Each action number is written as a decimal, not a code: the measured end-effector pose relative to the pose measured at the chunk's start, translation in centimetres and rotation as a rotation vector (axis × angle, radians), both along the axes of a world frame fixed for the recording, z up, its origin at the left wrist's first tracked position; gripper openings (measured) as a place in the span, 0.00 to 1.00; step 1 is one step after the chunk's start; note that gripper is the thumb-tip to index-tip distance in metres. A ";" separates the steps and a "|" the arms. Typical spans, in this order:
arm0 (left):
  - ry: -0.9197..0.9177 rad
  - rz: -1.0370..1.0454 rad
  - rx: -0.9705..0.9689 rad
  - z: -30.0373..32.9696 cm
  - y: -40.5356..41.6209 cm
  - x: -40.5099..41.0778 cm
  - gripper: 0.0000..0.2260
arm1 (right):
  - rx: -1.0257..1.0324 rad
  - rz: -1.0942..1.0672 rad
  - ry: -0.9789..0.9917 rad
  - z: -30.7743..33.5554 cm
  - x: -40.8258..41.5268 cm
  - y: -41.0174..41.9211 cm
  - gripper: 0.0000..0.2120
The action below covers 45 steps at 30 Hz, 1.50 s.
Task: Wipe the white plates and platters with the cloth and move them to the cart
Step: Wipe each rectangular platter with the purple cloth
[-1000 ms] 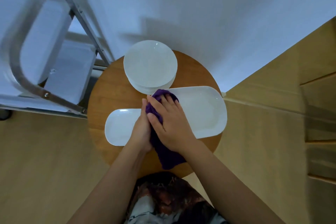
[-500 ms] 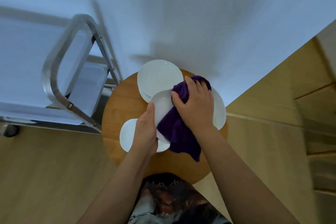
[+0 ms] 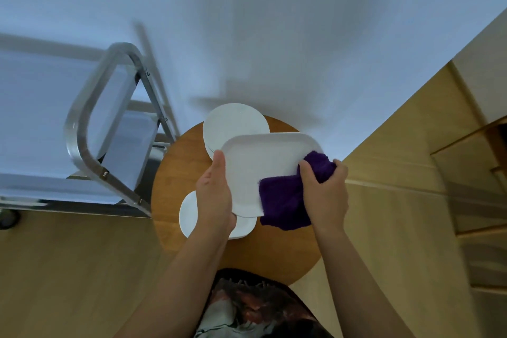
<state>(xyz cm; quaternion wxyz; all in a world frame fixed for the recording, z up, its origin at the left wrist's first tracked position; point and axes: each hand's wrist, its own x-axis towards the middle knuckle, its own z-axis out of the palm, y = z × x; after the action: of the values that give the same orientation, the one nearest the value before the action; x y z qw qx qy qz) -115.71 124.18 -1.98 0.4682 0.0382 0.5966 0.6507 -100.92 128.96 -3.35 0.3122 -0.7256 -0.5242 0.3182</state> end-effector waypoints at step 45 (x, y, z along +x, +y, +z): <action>0.375 -0.396 0.048 2.5 2.1 1.3 0.12 | 0.404 0.405 -0.116 5.4 0.1 3.4 0.29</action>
<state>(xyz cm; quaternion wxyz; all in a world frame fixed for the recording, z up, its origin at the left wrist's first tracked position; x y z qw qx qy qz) -114.40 126.25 0.57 0.4668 0.2849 0.6380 0.5420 -100.82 132.39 2.06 0.3500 -0.5463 -0.7282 0.2210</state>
